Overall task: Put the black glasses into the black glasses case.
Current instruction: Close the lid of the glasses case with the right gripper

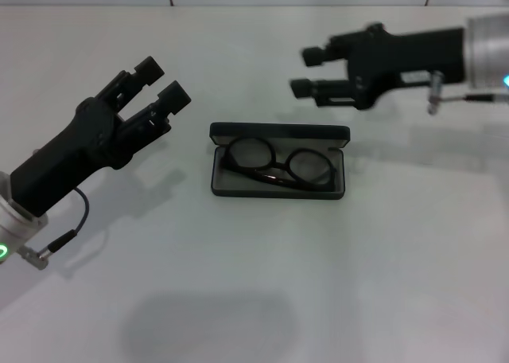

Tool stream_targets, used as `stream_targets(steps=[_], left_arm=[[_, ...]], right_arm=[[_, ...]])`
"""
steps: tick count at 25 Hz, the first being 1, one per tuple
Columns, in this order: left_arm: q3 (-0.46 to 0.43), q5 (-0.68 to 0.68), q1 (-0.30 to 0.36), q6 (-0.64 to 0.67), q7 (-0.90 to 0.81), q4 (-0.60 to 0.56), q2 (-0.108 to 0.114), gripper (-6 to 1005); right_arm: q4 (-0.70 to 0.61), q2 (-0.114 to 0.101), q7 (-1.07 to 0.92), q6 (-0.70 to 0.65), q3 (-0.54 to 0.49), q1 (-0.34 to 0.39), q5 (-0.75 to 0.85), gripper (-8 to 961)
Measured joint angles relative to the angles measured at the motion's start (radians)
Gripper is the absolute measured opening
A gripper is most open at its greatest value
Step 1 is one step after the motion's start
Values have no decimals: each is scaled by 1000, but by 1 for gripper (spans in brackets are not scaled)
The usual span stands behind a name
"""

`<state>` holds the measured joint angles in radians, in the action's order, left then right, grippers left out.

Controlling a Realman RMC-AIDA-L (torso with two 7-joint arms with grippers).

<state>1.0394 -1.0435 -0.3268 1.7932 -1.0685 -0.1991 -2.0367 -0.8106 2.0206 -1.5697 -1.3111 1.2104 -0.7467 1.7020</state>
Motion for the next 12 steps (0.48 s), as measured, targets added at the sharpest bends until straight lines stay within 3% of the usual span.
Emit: stream_targets(steps=[6,11,12], left_arm=[[6,-38,-1,0,-41,-5,15,889],[8,-84,-1,-24,-94,-22,42,889],[8,-118,-1,-30,-97,-32,50,888]], right_arm=[[-8,-15,5,-114,-55,90,-20,578],[64,-74,65,-371,-79,126,12,717],[64,-74,65,-371,-79,126,12,749]])
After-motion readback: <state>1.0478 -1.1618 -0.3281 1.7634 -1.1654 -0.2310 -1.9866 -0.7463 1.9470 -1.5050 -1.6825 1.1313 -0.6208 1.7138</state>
